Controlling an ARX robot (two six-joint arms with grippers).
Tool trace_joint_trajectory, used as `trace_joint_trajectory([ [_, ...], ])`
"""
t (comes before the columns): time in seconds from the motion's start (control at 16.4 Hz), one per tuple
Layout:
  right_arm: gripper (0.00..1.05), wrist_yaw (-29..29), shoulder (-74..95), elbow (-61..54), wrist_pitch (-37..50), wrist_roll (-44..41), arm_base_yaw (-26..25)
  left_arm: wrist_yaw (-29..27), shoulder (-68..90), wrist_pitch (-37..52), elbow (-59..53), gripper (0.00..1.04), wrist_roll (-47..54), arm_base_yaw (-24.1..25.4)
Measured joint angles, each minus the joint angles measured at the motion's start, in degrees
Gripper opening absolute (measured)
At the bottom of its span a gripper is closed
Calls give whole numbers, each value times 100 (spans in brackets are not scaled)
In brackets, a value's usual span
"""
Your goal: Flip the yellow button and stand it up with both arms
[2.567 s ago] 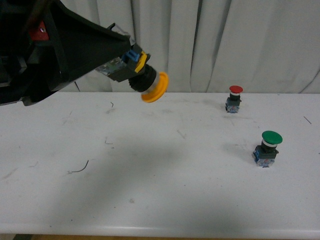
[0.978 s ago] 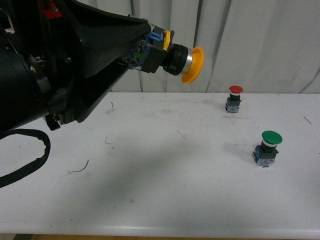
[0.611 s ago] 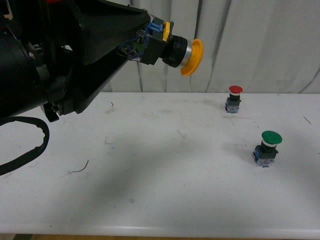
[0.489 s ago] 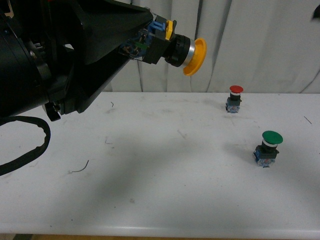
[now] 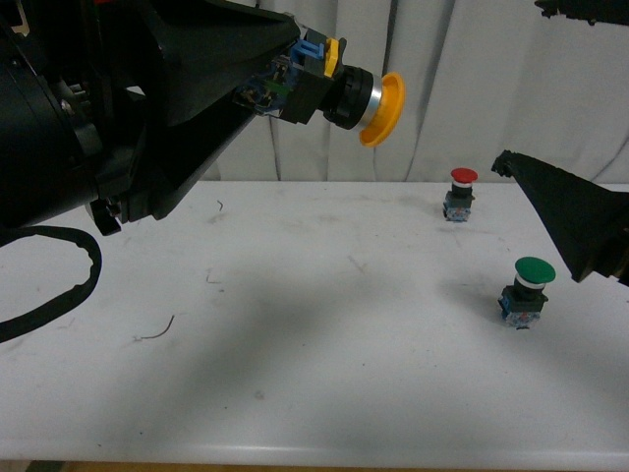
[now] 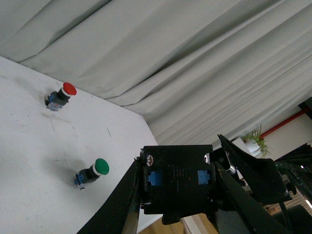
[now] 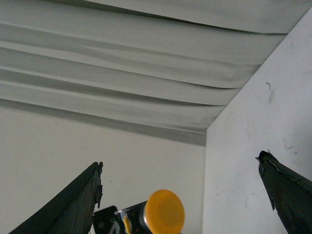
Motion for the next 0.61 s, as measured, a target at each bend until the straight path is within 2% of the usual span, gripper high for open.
trace_joint_trajectory([
  [0.18,98,142,264,264,9,525,315,7,4,22,0,35,0,13],
  [0.61,98,334,693,555,-7,501,1294,63,0,17,-44,35,0,116],
])
